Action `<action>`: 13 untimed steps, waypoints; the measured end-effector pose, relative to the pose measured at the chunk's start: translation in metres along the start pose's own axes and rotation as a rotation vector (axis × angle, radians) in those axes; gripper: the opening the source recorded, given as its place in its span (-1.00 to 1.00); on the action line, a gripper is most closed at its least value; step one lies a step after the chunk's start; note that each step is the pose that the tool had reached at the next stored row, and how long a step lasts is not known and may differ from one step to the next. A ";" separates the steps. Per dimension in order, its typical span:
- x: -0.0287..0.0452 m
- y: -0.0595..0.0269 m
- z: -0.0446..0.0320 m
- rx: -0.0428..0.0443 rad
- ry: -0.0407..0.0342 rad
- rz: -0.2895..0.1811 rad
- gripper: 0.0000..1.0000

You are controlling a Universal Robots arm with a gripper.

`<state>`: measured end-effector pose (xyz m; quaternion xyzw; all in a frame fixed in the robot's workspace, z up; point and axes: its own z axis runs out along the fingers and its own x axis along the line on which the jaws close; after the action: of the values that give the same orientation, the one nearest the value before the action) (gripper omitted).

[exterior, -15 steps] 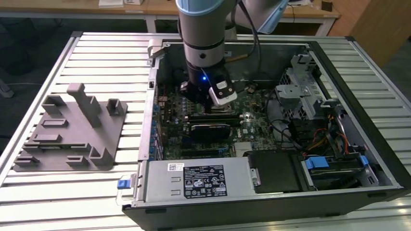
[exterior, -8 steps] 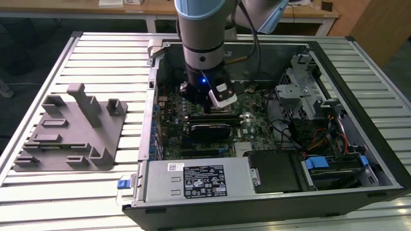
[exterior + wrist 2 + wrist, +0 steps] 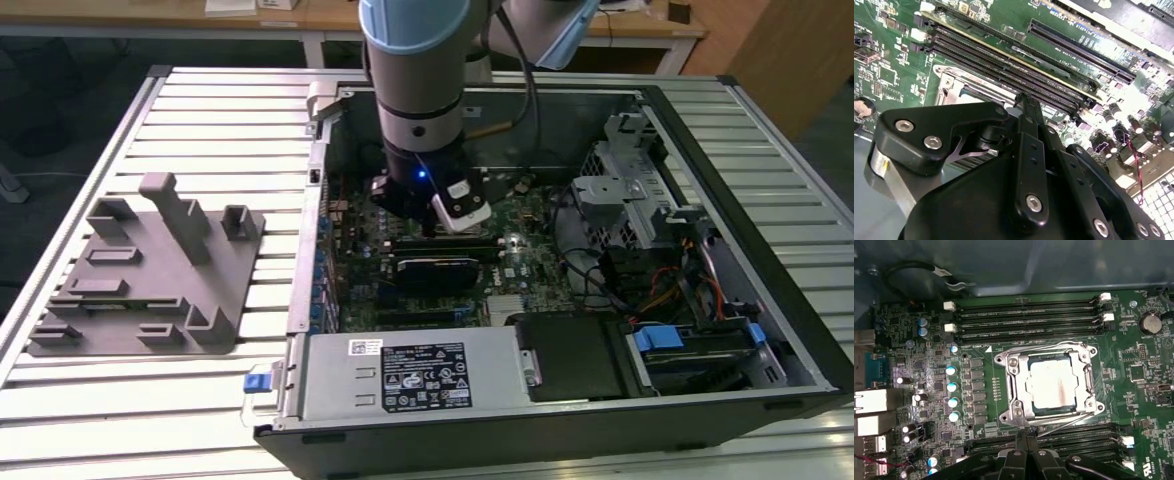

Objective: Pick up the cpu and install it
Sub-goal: 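Install the second cpu locking lever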

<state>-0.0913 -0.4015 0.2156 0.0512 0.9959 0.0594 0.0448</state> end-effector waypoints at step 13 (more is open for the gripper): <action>0.0088 -0.0063 0.0100 -0.0545 0.0077 -0.016 -0.79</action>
<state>-0.0996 -0.4056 0.2042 0.0415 0.9945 0.0863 0.0428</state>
